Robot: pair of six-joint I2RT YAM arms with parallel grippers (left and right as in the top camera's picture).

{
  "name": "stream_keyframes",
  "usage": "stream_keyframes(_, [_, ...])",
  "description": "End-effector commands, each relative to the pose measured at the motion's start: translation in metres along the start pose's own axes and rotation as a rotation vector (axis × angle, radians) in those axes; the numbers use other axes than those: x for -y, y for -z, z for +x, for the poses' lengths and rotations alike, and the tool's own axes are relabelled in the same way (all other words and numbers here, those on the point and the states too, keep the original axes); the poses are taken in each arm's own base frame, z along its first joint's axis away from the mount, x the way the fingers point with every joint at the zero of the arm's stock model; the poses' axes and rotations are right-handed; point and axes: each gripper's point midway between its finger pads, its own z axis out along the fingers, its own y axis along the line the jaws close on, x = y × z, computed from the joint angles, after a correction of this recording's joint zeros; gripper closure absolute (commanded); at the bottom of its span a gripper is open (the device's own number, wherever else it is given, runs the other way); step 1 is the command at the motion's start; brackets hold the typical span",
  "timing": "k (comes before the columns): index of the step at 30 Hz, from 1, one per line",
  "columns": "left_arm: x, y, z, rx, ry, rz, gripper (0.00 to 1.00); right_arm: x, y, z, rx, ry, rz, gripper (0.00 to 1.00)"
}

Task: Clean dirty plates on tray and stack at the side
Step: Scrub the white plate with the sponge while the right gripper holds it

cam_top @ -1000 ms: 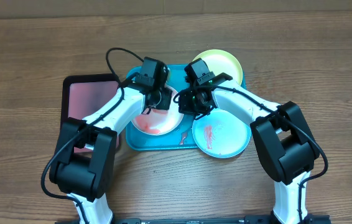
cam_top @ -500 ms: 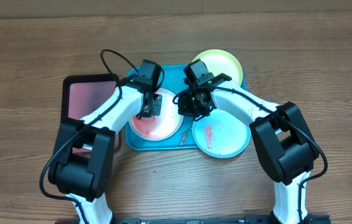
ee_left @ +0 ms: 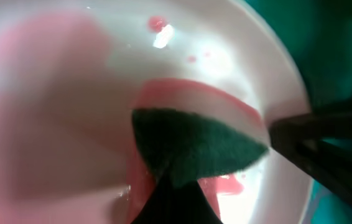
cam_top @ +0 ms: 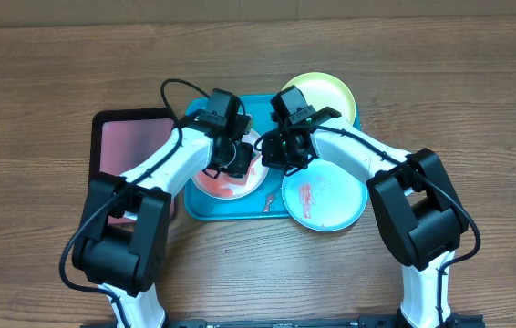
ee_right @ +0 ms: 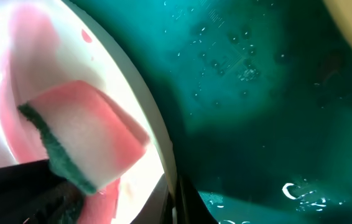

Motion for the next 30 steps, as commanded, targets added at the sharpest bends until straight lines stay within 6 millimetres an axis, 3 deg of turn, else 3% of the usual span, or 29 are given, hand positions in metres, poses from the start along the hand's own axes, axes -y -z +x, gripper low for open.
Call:
stream_keyframes(1, [-0.044,-0.003,0.028,-0.072,0.264,-0.239,0.96,-0.001,-0.002,0.004,-0.018,0.000,-0.011,0.96])
stream_keyframes(5, [-0.047,0.003,0.056,-0.179,0.324,-0.276,0.96,-0.001,-0.002,0.004,-0.018,0.000,-0.012,0.96])
stream_keyframes(8, [-0.057,0.007,0.064,-0.203,0.314,-0.339,0.96,-0.001,-0.002,0.004,-0.018,0.000,-0.012,0.96])
stream_keyframes(11, [-0.081,0.015,0.056,-0.152,0.252,-0.476,0.96,-0.001,-0.002,0.004,-0.018,0.000,-0.012,0.96])
stream_keyframes(14, [-0.104,0.024,0.033,-0.043,0.204,-0.618,0.96,-0.001,-0.002,0.004,-0.019,-0.001,-0.012,0.96])
stream_keyframes(17, [-0.109,0.026,0.006,0.061,0.160,-0.647,0.96,-0.002,-0.002,0.005,-0.021,0.000,-0.015,0.96])
stream_keyframes(19, [-0.106,0.026,-0.015,0.145,0.147,-0.627,0.96,-0.002,-0.002,0.005,-0.021,0.000,-0.015,0.96])
stream_keyframes(23, [-0.094,0.021,-0.038,0.226,0.127,-0.549,0.96,-0.001,-0.002,0.005,-0.023,0.013,-0.013,0.96])
stream_keyframes(26, [-0.065,0.008,-0.043,0.215,0.072,-0.373,0.96,-0.001,-0.002,0.005,-0.023,0.022,-0.013,0.96])
stream_keyframes(30, [-0.013,-0.006,-0.032,0.136,-0.019,-0.063,0.96,-0.002,-0.002,0.004,-0.019,0.024,-0.015,0.96])
